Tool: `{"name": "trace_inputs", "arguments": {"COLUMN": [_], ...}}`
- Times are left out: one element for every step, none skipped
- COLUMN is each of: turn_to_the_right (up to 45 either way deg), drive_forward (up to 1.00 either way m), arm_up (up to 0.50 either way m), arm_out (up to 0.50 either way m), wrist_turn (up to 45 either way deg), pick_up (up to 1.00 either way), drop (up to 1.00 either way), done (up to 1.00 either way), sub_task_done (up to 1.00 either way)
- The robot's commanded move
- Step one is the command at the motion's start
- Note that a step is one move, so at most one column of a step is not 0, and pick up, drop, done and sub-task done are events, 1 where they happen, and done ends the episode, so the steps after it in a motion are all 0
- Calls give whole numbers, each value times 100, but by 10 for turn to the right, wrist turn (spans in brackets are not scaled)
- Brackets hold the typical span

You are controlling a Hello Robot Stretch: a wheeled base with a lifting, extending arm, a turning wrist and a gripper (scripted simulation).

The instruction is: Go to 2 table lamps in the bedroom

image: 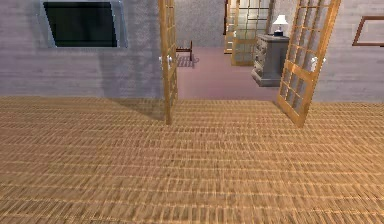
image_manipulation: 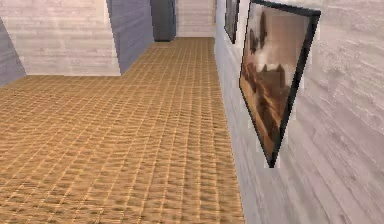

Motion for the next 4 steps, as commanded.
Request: {"name": "trace_inputs", "arguments": {"turn_to_the_right": [0,-450,-450,-330], "drive_forward": [20,0,0,0], "arm_up": [0,0,0,0], "arm_out": [0,0,0,0], "wrist_turn": [0,0,0,0], "pick_up": [0,0,0,0], "drop": [0,0,0,0], "done": [0,0,0,0], "sub_task_done": [0,0,0,0]}}
